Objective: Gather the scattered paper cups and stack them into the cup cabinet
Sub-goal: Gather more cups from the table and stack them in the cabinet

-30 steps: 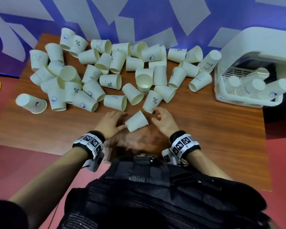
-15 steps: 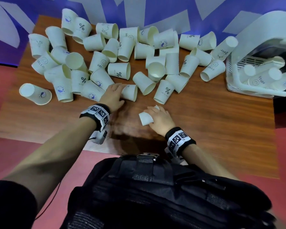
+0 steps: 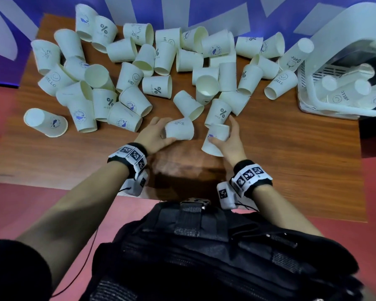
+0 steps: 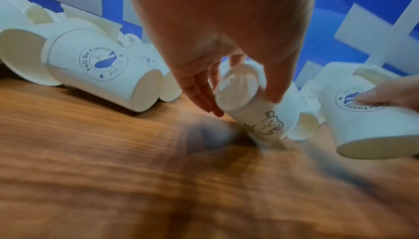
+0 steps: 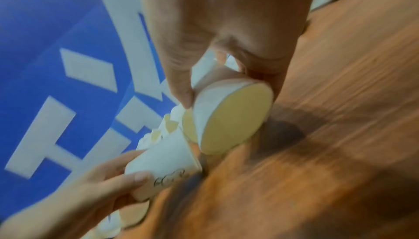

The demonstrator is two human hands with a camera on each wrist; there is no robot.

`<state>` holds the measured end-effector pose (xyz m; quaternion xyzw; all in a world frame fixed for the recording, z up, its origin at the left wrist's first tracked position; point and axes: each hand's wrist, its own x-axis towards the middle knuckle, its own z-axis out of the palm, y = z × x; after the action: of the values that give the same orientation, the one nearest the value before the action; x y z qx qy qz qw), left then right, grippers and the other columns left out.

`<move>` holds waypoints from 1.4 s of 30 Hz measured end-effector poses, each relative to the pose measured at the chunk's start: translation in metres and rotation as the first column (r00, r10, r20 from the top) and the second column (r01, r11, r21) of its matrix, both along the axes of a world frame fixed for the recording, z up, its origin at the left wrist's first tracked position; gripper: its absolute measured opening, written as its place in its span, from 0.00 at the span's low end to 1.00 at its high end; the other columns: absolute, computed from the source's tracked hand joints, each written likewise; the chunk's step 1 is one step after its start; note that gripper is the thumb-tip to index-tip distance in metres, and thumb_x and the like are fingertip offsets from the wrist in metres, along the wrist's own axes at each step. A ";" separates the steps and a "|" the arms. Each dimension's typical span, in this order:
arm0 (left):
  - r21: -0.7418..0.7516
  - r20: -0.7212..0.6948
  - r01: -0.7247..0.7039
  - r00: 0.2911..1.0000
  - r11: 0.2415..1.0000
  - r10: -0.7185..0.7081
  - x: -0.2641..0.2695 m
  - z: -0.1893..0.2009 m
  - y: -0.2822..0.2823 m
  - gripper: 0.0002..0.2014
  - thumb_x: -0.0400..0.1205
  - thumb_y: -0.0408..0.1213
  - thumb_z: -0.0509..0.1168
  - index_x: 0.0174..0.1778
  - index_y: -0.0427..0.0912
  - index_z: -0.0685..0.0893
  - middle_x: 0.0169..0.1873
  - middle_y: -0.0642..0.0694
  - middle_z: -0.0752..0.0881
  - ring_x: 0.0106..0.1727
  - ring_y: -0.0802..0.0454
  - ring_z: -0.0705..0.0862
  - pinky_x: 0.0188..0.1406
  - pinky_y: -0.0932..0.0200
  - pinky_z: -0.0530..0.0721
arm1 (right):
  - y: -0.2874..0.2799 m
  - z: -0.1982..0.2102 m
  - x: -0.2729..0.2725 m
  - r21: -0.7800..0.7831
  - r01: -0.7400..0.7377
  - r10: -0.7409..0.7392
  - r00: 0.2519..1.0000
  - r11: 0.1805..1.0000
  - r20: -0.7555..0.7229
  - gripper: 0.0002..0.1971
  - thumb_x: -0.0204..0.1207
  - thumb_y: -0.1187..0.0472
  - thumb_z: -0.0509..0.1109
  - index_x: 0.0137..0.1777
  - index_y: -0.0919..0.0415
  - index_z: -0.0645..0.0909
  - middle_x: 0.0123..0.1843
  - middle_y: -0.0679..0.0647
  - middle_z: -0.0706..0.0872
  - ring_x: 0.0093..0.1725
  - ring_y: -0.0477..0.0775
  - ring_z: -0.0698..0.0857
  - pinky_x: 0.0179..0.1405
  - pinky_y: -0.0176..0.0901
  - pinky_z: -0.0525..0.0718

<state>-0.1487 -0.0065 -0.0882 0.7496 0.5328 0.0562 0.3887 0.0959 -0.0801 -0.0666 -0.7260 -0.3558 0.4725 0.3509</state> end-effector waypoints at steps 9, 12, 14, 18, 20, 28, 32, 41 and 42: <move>0.023 0.285 -0.176 0.945 0.984 0.162 0.015 0.037 0.008 0.28 0.79 0.50 0.70 0.72 0.43 0.73 0.59 0.49 0.81 0.55 0.57 0.78 0.55 0.60 0.77 | 0.002 0.025 0.026 0.048 0.309 -0.296 0.937 0.950 -0.184 0.32 0.73 0.64 0.76 0.72 0.57 0.62 0.60 0.56 0.78 0.59 0.55 0.82 0.56 0.44 0.83; -0.057 0.309 -0.218 0.924 0.974 0.225 0.028 0.048 0.012 0.24 0.81 0.51 0.66 0.70 0.44 0.75 0.55 0.50 0.82 0.52 0.55 0.81 0.49 0.65 0.75 | -0.003 0.032 0.036 0.071 0.314 -0.293 0.931 0.947 -0.219 0.41 0.75 0.62 0.75 0.82 0.53 0.54 0.62 0.56 0.79 0.61 0.52 0.83 0.61 0.44 0.81; -0.077 0.301 -0.234 0.921 0.969 0.246 0.038 0.055 0.016 0.21 0.83 0.53 0.63 0.67 0.44 0.78 0.54 0.50 0.83 0.55 0.54 0.81 0.49 0.66 0.75 | -0.006 0.036 0.043 0.093 0.334 -0.312 0.930 0.938 -0.194 0.38 0.76 0.61 0.74 0.81 0.54 0.57 0.64 0.56 0.78 0.60 0.50 0.82 0.56 0.38 0.81; -0.087 0.287 -0.215 0.930 0.973 0.231 0.058 0.061 0.029 0.27 0.79 0.64 0.59 0.61 0.46 0.81 0.52 0.47 0.85 0.54 0.49 0.83 0.56 0.52 0.81 | -0.013 0.045 0.061 0.128 0.407 -0.385 0.908 0.904 -0.166 0.32 0.76 0.61 0.74 0.77 0.57 0.63 0.66 0.60 0.77 0.56 0.49 0.81 0.41 0.27 0.81; -0.092 0.310 -0.195 0.926 0.977 0.214 0.071 0.061 0.033 0.30 0.75 0.68 0.56 0.58 0.47 0.82 0.50 0.45 0.86 0.52 0.48 0.84 0.58 0.45 0.83 | -0.017 0.050 0.073 0.136 0.434 -0.409 0.895 0.891 -0.175 0.31 0.76 0.62 0.74 0.76 0.59 0.64 0.65 0.60 0.78 0.54 0.47 0.82 0.39 0.24 0.82; -0.038 0.273 -0.111 0.955 0.993 0.117 0.157 0.074 0.028 0.29 0.78 0.66 0.57 0.61 0.44 0.81 0.45 0.47 0.85 0.50 0.47 0.83 0.49 0.54 0.79 | -0.048 0.059 0.140 0.198 0.486 -0.466 0.873 0.851 -0.143 0.22 0.73 0.62 0.77 0.65 0.63 0.77 0.56 0.53 0.84 0.49 0.40 0.84 0.41 0.27 0.81; -0.002 0.272 -0.098 0.958 0.995 0.095 0.206 0.081 0.020 0.22 0.82 0.56 0.62 0.66 0.46 0.78 0.49 0.47 0.81 0.48 0.49 0.81 0.47 0.56 0.78 | -0.061 0.062 0.186 0.216 0.527 -0.517 0.850 0.822 -0.103 0.23 0.72 0.60 0.78 0.65 0.61 0.78 0.55 0.51 0.85 0.49 0.39 0.83 0.42 0.26 0.80; 0.054 0.279 -0.046 0.960 0.998 0.029 0.323 0.090 -0.005 0.29 0.77 0.61 0.64 0.68 0.44 0.76 0.54 0.50 0.82 0.55 0.50 0.80 0.53 0.56 0.76 | -0.089 0.064 0.296 0.244 0.547 -0.572 0.819 0.801 0.040 0.21 0.70 0.55 0.79 0.61 0.55 0.79 0.56 0.47 0.85 0.56 0.45 0.83 0.52 0.36 0.80; 0.061 0.276 -0.036 0.961 0.997 0.018 0.334 0.088 -0.007 0.30 0.76 0.63 0.63 0.67 0.45 0.77 0.55 0.50 0.83 0.56 0.50 0.81 0.54 0.54 0.78 | -0.091 0.064 0.306 0.247 0.548 -0.575 0.817 0.799 0.048 0.21 0.70 0.55 0.78 0.62 0.56 0.79 0.56 0.47 0.85 0.55 0.44 0.83 0.50 0.33 0.79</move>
<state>0.1855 -0.0137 -0.0004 0.7395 0.4817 0.1828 0.4333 0.4022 -0.1709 -0.0028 -0.7820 -0.1956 0.2598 0.5318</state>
